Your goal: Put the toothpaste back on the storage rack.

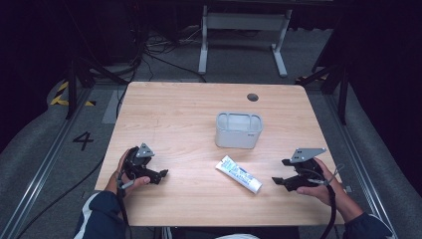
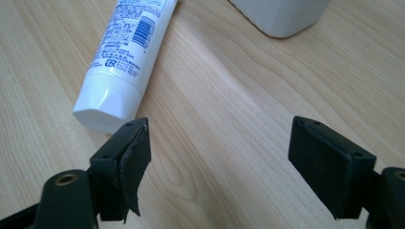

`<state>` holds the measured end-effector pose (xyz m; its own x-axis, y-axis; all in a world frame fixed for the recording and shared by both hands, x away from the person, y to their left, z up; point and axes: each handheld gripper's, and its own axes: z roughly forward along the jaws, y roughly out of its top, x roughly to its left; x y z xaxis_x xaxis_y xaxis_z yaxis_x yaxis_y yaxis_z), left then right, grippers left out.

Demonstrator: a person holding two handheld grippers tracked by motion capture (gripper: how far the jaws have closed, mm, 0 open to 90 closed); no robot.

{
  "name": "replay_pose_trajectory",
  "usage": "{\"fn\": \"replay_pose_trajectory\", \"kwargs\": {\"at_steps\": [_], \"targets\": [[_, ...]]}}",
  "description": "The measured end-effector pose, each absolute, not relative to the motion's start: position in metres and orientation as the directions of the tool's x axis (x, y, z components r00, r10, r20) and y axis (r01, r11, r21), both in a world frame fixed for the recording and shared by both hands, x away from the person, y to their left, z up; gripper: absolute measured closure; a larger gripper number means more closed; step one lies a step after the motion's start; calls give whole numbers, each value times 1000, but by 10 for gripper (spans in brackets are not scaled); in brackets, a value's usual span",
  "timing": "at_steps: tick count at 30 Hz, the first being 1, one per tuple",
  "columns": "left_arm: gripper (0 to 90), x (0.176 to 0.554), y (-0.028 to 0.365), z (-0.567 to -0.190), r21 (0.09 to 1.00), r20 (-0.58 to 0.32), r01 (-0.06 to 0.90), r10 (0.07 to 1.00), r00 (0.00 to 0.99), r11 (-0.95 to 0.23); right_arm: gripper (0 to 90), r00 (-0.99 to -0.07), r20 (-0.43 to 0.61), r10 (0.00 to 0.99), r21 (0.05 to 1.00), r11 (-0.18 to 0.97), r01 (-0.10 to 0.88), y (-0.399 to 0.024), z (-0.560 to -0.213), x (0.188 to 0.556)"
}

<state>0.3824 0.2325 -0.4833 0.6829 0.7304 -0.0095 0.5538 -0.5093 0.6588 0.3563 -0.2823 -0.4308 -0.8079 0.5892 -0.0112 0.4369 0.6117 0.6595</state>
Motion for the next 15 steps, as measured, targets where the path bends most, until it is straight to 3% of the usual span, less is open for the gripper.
{"fn": "replay_pose_trajectory", "kwargs": {"at_steps": [15], "targets": [[1, 382, 233, -483, 661, -7, 553, 733, 680, -507, 243, -863, -46, 504, 635, 682, 364, -225, -421, 370]]}}
